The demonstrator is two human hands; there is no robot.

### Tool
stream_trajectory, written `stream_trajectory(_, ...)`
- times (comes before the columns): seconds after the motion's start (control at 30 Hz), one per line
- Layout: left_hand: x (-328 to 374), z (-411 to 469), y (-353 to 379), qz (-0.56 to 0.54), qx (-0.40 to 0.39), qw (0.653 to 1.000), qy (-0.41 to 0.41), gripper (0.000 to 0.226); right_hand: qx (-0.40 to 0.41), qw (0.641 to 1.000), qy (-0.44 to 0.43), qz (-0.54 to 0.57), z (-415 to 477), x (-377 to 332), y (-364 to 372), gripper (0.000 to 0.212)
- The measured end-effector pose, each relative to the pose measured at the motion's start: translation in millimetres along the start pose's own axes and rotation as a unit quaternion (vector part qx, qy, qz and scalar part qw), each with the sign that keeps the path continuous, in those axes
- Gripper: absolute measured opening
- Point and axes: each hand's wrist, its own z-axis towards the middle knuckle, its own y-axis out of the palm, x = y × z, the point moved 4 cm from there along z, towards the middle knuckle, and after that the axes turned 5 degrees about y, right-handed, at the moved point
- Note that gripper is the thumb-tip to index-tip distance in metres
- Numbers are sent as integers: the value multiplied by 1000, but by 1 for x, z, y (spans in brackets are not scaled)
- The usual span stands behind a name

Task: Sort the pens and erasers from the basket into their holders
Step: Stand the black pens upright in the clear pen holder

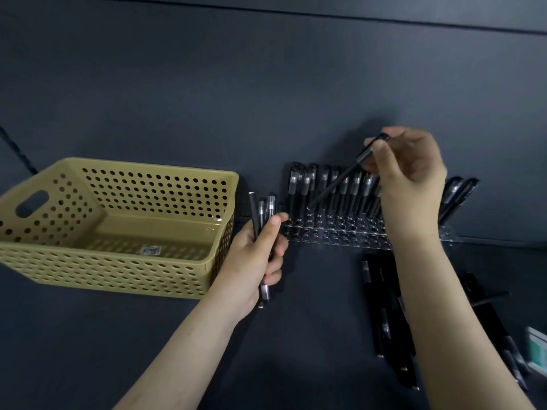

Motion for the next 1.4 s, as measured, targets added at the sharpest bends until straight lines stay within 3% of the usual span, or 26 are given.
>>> stream_trajectory(0.27,-1,2,2,-33,47,998,-15,24,-36,984,-69,-160,-11,11,16,13)
stream_trajectory(0.5,1,-1,3,-43,10,999,21,14,-49,979,-99,-172,-12,9,19,17)
stream_trajectory(0.77,3,-1,0,-25,45,998,38,21,-158,948,-123,-248,-19,27,33,16)
stream_trajectory(1.0,2,0,2,-64,43,997,32,16,-154,939,-135,-275,-19,20,33,21)
stream_trajectory(1.13,4,-2,8,-48,4,997,55,20,-220,959,-17,-178,-20,5,39,14)
stream_trajectory(1.23,4,-5,10,-45,-16,997,61,24,-318,936,83,-127,-27,4,45,15)
stream_trajectory(1.4,5,-6,11,-30,-40,997,65,33,-321,929,171,-74,-30,14,46,18)
